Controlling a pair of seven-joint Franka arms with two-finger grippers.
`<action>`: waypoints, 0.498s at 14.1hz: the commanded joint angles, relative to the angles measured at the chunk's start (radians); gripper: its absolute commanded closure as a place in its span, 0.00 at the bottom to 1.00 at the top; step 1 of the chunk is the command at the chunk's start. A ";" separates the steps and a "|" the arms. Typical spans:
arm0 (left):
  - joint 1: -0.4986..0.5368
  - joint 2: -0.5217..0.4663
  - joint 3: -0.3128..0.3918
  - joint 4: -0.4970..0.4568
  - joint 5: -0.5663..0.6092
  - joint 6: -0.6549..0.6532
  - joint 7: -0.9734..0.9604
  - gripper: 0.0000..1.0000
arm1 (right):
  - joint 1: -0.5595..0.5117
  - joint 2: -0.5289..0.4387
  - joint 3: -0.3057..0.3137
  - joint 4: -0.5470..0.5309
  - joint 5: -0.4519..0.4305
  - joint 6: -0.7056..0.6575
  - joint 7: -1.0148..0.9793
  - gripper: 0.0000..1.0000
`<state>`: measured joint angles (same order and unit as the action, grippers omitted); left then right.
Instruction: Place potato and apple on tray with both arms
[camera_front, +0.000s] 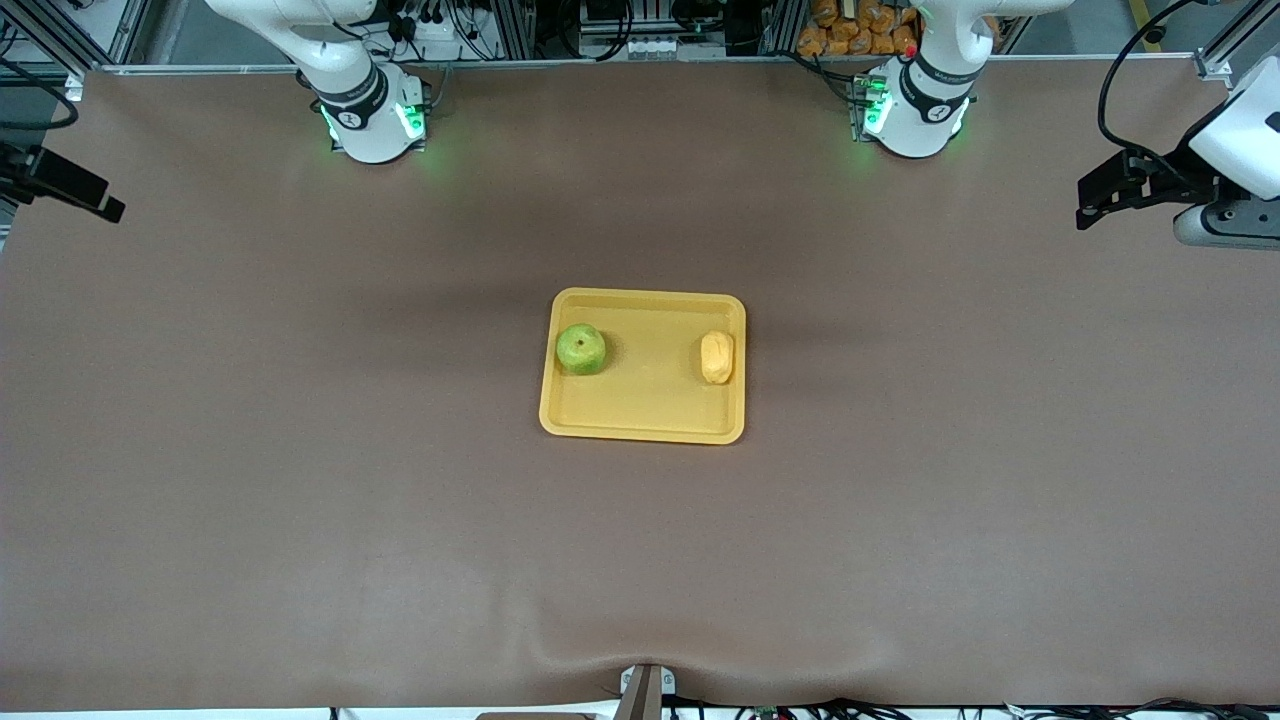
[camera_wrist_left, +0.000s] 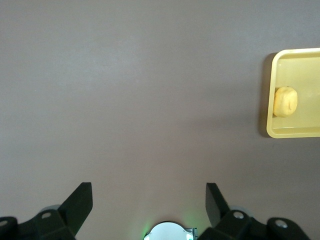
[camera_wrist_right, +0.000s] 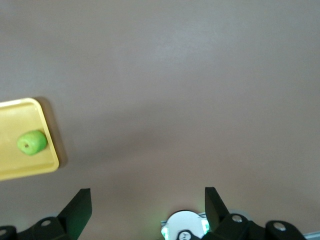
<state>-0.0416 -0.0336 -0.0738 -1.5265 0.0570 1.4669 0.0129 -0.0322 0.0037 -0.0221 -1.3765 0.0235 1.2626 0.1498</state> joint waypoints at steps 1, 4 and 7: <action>0.003 -0.011 -0.003 -0.012 -0.025 0.004 0.002 0.00 | 0.015 -0.020 -0.038 0.002 -0.014 -0.034 -0.081 0.00; 0.008 -0.023 -0.003 -0.035 -0.029 0.001 0.001 0.00 | 0.015 -0.022 -0.032 -0.001 -0.016 -0.037 -0.093 0.00; 0.016 -0.025 -0.003 -0.037 -0.045 0.000 -0.001 0.00 | 0.017 -0.025 -0.022 -0.001 -0.042 -0.045 -0.108 0.00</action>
<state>-0.0390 -0.0343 -0.0736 -1.5429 0.0357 1.4665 0.0128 -0.0243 -0.0037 -0.0471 -1.3760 0.0132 1.2329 0.0643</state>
